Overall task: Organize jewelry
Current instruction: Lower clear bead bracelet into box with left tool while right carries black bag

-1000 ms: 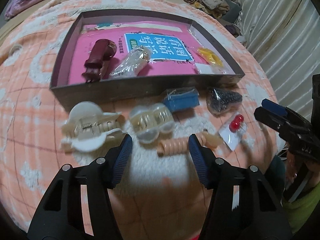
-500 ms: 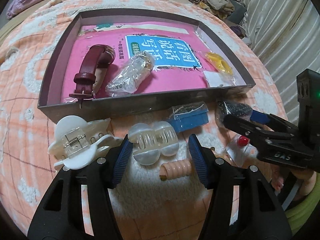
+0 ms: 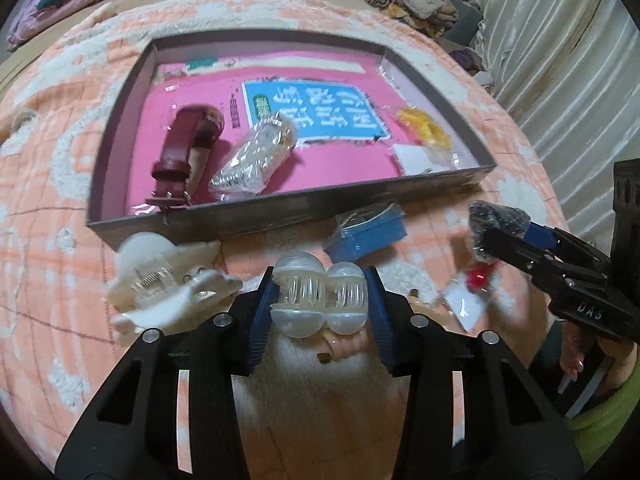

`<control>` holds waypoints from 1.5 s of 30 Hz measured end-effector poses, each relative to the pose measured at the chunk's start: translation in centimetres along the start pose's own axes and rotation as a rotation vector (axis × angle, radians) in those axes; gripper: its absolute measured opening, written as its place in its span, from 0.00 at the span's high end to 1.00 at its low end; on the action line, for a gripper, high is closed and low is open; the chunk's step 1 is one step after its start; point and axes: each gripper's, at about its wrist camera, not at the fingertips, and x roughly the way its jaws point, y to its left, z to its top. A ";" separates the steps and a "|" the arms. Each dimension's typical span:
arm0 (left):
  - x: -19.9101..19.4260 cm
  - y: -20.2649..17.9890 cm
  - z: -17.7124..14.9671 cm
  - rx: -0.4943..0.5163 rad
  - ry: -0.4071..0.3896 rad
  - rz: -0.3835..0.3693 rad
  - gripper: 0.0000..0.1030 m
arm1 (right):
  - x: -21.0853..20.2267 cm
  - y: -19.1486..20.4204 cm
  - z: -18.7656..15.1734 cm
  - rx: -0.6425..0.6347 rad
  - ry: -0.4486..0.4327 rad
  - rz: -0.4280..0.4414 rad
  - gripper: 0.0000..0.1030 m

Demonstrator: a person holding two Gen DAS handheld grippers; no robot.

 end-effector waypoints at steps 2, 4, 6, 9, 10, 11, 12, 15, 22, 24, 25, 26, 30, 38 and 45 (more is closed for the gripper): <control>-1.0 -0.2 0.2 0.004 -0.018 -0.010 0.66 | -1.3 -0.6 0.0 0.013 -0.022 -0.006 0.35; -2.0 -0.3 0.6 0.008 -0.040 -0.018 0.66 | -2.3 -1.3 0.1 0.021 -0.044 -0.022 0.35; -2.9 -0.3 1.1 0.009 -0.062 -0.021 0.66 | -3.1 -1.8 0.3 0.030 -0.061 -0.035 0.35; -4.0 -0.4 2.3 0.009 -0.098 -0.025 0.66 | -3.8 -2.3 0.7 0.039 -0.082 -0.050 0.35; -4.2 -0.4 2.8 0.009 -0.109 -0.024 0.66 | -4.1 -2.4 0.9 0.041 -0.091 -0.056 0.35; -4.4 -0.4 3.0 0.010 -0.115 -0.025 0.66 | -4.2 -2.4 1.1 0.043 -0.096 -0.058 0.35; -4.6 -0.4 3.2 0.011 -0.123 -0.024 0.66 | -4.3 -2.4 1.3 0.042 -0.102 -0.059 0.35; -5.2 -0.1 4.2 0.009 -0.146 -0.021 0.66 | -4.8 -2.1 1.9 0.031 -0.123 -0.062 0.35; -5.6 0.4 6.7 -0.002 -0.189 -0.007 0.66 | -4.8 -0.8 3.8 -0.007 -0.149 -0.049 0.35; -5.6 0.5 7.3 -0.002 -0.194 -0.006 0.66 | -4.6 -0.4 4.3 -0.020 -0.153 -0.044 0.35; -5.5 0.6 7.5 -0.001 -0.196 -0.003 0.66 | -4.5 -0.2 4.4 -0.026 -0.153 -0.043 0.35; -5.3 0.7 7.7 0.001 -0.196 0.001 0.66 | -4.3 0.1 4.7 -0.036 -0.153 -0.042 0.35; -4.8 0.9 8.8 0.000 -0.194 0.003 0.66 | -3.5 0.8 5.5 -0.056 -0.150 -0.033 0.35; -3.1 0.8 10.9 0.010 -0.186 0.002 0.66 | -1.2 1.7 7.1 -0.089 -0.132 -0.031 0.35; -0.5 0.4 12.1 0.028 -0.145 -0.005 0.66 | 0.8 1.5 7.6 -0.096 -0.100 -0.043 0.35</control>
